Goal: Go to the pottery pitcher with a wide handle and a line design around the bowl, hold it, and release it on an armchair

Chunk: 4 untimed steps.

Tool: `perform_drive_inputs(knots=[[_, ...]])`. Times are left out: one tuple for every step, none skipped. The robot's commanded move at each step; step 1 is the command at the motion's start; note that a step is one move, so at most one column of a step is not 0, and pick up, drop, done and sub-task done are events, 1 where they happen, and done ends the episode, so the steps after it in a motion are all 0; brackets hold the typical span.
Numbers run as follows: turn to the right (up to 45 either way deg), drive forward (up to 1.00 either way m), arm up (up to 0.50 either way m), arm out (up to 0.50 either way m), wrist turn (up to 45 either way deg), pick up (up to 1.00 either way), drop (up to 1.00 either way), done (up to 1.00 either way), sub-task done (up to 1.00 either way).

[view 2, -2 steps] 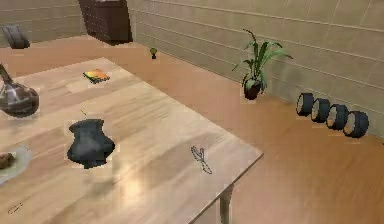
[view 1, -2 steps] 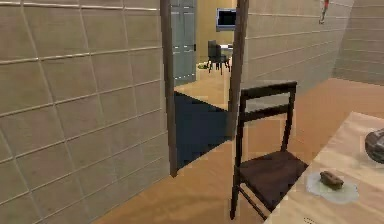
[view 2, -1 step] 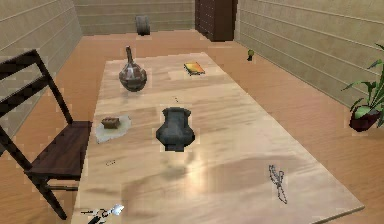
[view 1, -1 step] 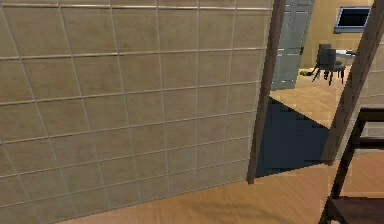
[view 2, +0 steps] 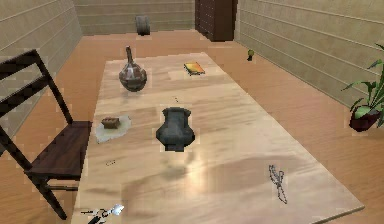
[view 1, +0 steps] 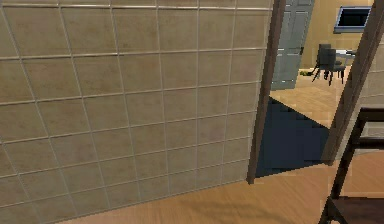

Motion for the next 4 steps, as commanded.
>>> perform_drive_inputs(knots=[[0.0,0.00,0.38,0.00,0.0,0.00,0.00,0.00,0.00],[0.0,0.00,0.00,0.32,0.0,0.00,0.00,0.00,0.00],[0.0,0.00,0.00,0.00,45.0,0.00,0.00,0.00,0.00],[0.0,0.00,0.00,0.00,45.0,0.00,0.00,0.00,0.00]])
